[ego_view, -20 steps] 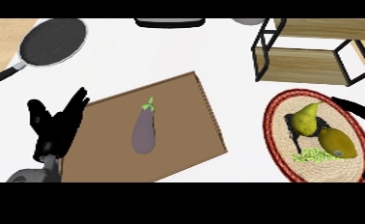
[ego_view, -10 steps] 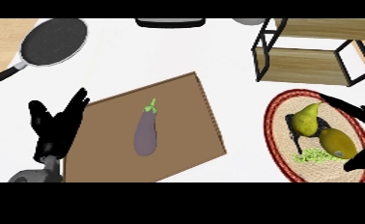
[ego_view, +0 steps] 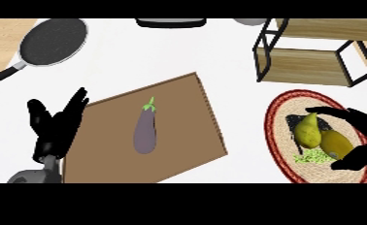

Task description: Pick the lemon from the placemat and place it in the tiered shelf

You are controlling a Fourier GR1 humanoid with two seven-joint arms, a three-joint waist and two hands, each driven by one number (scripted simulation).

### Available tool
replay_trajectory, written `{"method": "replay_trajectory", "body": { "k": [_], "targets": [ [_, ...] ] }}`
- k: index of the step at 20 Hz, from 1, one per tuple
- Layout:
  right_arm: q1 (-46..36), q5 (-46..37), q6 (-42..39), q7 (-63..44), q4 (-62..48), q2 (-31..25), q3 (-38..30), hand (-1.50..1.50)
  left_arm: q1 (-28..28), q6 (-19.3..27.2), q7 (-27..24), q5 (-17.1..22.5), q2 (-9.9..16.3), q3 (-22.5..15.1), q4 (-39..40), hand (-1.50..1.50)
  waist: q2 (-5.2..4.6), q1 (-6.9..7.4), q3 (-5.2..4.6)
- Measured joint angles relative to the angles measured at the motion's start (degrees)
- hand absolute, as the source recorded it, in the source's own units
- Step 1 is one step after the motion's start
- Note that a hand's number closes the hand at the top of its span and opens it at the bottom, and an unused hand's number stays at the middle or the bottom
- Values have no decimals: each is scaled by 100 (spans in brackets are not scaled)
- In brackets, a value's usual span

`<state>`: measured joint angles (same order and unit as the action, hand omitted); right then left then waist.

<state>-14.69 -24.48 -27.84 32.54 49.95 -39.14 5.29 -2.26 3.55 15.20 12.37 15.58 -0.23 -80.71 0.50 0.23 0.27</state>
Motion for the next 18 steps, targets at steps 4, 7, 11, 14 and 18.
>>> {"method": "replay_trajectory", "body": {
  "k": [4, 7, 11, 14, 18],
  "targets": [
    [79, -379, 200, 286, 333, 11, 346, 150, -107, -86, -24, 26, 33, 104, 121, 0, 16, -17, -26],
    [202, -323, 230, 459, 378, 53, 319, 150, -67, -66, 31, -13, 13, 121, 50, 0, 20, -19, -30],
    [343, -265, 308, 167, 751, 226, 250, 150, -73, 75, 11, -200, -106, 78, 43, 0, 14, -39, -22],
    [327, -397, 570, -989, 1229, 580, 250, 150, -73, 83, 36, -208, -107, 112, 58, 0, 39, -85, -42],
    [233, -653, 934, -2600, 1981, 1208, 380, 150, -17, 22, -43, -166, -103, 178, 65, 0, 44, -102, -24]
  ]
}}
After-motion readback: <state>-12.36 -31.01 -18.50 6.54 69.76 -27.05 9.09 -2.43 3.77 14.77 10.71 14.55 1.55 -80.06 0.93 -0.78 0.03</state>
